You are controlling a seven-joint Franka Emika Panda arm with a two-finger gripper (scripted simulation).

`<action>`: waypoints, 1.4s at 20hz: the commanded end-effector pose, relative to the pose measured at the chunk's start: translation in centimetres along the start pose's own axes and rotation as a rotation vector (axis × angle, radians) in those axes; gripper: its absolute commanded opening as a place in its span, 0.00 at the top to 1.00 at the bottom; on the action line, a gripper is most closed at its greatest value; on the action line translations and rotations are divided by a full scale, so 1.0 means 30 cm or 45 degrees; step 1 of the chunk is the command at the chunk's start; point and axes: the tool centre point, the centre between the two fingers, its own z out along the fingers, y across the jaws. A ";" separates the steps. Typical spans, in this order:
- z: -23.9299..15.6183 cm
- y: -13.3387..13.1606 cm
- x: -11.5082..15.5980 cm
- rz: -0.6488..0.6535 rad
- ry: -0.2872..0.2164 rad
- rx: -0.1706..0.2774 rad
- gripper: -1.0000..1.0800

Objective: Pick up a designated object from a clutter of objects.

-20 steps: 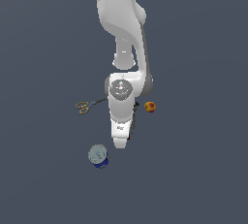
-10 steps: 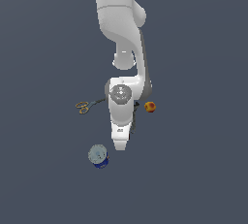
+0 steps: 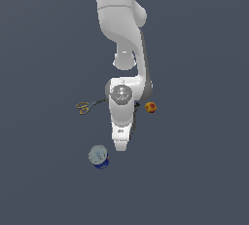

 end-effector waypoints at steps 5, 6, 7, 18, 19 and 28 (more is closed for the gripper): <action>-0.034 -0.014 0.013 0.000 0.000 -0.001 1.00; -0.044 -0.019 0.017 -0.001 -0.001 -0.001 1.00; -0.055 -0.024 0.021 -0.001 -0.001 -0.001 1.00; -0.278 -0.124 0.104 -0.001 -0.003 -0.001 1.00; -0.305 -0.137 0.114 -0.001 -0.003 -0.001 1.00; -0.565 -0.250 0.212 -0.002 -0.004 -0.001 1.00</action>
